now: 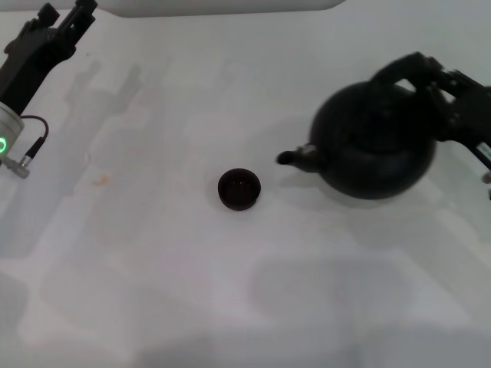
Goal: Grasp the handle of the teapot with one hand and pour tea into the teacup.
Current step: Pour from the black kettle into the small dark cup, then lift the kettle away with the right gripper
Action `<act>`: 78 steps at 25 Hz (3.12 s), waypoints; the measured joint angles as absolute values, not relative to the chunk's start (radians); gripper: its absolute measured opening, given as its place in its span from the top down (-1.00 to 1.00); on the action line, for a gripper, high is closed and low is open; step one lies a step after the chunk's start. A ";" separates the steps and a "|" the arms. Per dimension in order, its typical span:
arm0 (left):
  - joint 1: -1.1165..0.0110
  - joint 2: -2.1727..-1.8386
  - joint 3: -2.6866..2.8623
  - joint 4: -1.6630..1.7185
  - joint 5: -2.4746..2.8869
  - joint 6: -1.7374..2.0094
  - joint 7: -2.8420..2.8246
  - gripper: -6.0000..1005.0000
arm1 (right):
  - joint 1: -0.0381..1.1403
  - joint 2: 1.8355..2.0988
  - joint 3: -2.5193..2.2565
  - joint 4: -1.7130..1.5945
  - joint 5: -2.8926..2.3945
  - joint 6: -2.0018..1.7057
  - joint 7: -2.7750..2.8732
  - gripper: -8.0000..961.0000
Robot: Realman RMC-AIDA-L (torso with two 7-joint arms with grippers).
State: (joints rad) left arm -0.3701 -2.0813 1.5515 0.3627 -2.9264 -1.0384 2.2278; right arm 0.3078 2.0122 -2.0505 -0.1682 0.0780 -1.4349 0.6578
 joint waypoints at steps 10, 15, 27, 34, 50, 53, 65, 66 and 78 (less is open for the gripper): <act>-0.368 -2.082 1.552 0.358 -2.925 -1.038 2.221 -0.69 | 0.378 2.013 -2.080 -0.234 0.046 -1.400 0.403 0.60; -0.368 -2.080 1.552 0.357 -2.925 -1.038 2.221 -0.69 | 0.379 2.015 -2.086 -0.274 0.046 -1.373 0.274 0.61; -0.366 -2.080 1.552 0.356 -2.925 -1.036 2.221 -0.69 | 0.379 2.021 -2.102 -0.354 0.053 -1.242 0.073 0.68; -0.370 -2.081 1.552 0.347 -2.927 -1.037 2.221 -0.69 | 0.380 2.022 -2.116 -0.361 0.048 -1.242 -0.011 0.70; -0.376 -2.080 1.552 0.347 -2.925 -1.035 2.221 -0.69 | 0.375 2.023 -2.109 -0.362 0.057 -1.241 -0.177 0.73; -0.376 -2.080 1.552 0.347 -2.925 -1.033 2.221 -0.69 | 0.378 2.023 -2.108 -0.360 0.058 -1.240 -0.221 0.73; -0.377 -2.082 1.552 0.347 -2.925 -1.029 2.221 -0.69 | 0.376 2.023 -2.114 -0.358 0.058 -1.233 -0.287 0.75; -0.377 -2.082 1.552 0.347 -2.925 -1.029 2.221 -0.69 | 0.375 2.023 -2.114 -0.358 0.058 -1.233 -0.300 0.75; -0.378 -2.082 1.552 0.345 -2.927 -1.028 2.222 -0.69 | 0.375 2.023 -2.115 -0.354 0.057 -1.231 -0.320 0.75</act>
State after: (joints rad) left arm -0.3781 -2.0816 1.5523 0.3452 -2.9269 -1.0276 2.2218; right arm 0.3753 2.0233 -2.1154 -0.3538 0.0566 -1.2314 -0.3202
